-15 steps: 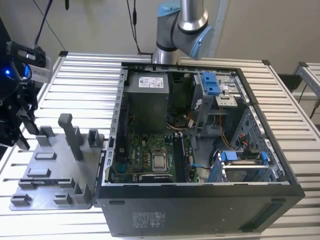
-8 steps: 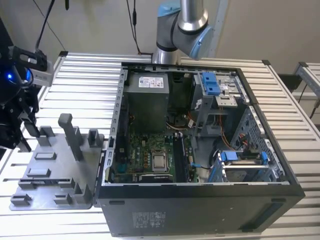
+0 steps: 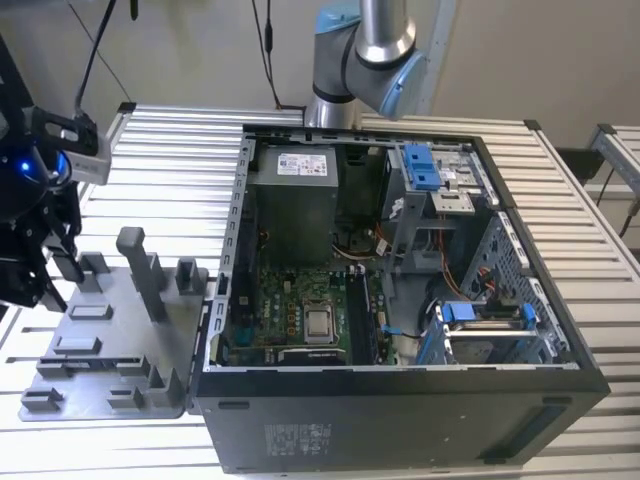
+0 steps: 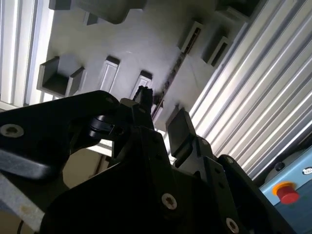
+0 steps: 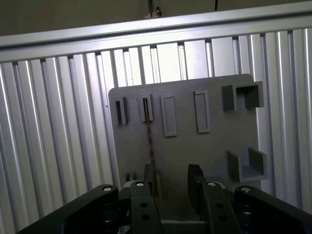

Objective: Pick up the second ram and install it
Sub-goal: 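Pick up the second ram and move it above second insertion slot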

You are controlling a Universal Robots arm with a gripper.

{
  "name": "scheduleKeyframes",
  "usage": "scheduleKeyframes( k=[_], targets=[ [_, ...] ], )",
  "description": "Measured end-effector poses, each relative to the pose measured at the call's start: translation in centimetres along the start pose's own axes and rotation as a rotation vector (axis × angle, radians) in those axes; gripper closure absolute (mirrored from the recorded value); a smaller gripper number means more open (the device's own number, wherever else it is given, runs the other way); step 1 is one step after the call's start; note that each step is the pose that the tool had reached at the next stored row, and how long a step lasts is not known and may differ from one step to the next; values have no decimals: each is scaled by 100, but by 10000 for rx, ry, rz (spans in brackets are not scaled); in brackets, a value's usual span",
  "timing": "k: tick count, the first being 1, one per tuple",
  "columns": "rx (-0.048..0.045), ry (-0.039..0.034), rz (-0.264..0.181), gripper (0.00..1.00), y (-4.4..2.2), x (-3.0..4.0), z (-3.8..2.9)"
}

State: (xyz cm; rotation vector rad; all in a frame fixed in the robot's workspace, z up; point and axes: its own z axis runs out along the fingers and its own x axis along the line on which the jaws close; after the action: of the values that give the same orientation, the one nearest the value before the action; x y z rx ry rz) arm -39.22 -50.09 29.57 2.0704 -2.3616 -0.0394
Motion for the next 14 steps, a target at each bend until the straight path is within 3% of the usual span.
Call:
scheduleKeyframes(
  k=[7, 14],
  targets=[
    [86, -13, -1, 58, -4, 26, 86],
    [89, -11, -1, 58, -7, 43, 139]
  ],
)
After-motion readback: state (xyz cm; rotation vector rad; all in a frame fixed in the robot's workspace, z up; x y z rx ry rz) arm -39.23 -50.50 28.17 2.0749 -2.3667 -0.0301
